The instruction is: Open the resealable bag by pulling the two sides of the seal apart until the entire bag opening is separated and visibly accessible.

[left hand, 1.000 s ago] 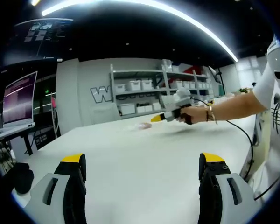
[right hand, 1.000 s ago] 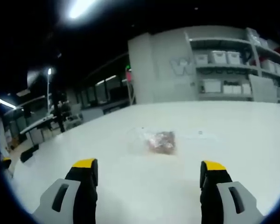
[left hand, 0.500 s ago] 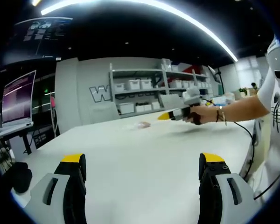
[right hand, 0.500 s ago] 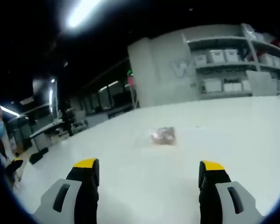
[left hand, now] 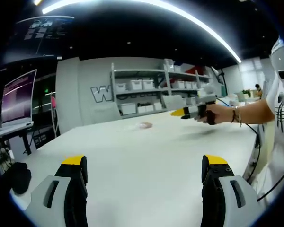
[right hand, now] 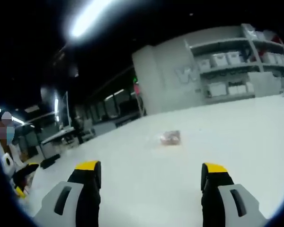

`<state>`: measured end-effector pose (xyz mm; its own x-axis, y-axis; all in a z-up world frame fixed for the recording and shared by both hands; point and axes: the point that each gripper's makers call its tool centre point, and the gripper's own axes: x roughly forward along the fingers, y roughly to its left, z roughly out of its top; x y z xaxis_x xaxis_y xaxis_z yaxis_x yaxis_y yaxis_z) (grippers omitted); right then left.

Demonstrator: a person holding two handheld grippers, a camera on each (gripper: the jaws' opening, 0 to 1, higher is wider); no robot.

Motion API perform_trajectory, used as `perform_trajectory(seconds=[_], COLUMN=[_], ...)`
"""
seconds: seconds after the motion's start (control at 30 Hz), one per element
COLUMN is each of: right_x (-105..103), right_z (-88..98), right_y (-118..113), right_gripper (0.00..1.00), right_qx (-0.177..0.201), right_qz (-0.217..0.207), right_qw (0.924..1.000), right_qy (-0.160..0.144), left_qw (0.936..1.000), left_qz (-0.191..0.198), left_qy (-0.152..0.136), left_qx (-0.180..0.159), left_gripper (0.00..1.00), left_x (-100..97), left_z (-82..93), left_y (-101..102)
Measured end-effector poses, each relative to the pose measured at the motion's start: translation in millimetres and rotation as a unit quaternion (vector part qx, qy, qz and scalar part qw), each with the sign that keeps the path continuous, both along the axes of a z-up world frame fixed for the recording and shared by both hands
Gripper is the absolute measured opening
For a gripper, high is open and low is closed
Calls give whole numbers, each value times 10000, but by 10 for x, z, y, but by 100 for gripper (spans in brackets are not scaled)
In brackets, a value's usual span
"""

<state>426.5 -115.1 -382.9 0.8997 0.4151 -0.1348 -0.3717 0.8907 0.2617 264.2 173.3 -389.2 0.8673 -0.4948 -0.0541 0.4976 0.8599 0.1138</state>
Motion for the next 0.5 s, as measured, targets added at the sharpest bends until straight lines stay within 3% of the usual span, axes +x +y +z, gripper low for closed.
perform_trajectory(seconds=[0.5], right_x=[-598], right_z=[93], right_y=[-68], right_gripper=[88], right_qx=[48], right_qz=[-9], right_qw=[9997], right_qy=[-257], left_qw=[10000], left_qz=[-14], left_qy=[62], left_qx=[-36], left_gripper=[100], left_x=[18], left_z=[-39], left_y=[17])
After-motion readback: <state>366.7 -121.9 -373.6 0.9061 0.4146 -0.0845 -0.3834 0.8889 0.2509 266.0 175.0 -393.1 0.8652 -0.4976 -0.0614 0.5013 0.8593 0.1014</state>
